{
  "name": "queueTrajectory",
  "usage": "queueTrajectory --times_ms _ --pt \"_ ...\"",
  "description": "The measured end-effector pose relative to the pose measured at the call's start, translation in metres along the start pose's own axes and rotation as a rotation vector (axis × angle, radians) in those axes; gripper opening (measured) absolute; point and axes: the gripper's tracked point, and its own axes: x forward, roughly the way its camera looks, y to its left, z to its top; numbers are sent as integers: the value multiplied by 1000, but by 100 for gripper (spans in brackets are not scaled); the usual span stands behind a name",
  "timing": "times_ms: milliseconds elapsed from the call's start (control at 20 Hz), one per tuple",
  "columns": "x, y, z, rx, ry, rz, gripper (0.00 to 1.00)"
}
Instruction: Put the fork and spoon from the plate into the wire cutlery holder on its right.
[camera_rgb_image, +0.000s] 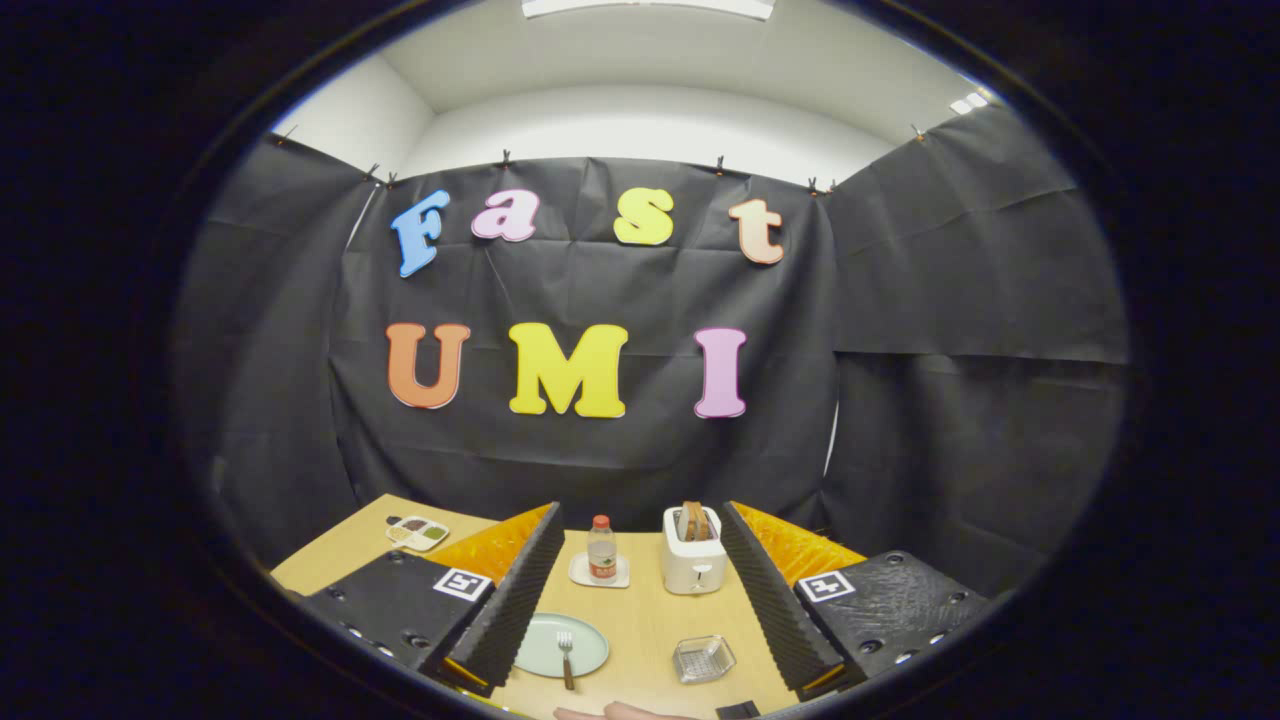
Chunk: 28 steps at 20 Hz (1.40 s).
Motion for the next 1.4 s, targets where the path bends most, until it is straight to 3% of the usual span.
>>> queueTrajectory --times_ms 350,850,1150,1400 --pt "26 27 -61 -19 85 11 95" --pt "80 97 -223 -70 381 157 96" --pt "102 113 -320 -84 595 193 96" --pt "115 120 -374 -71 739 227 92"
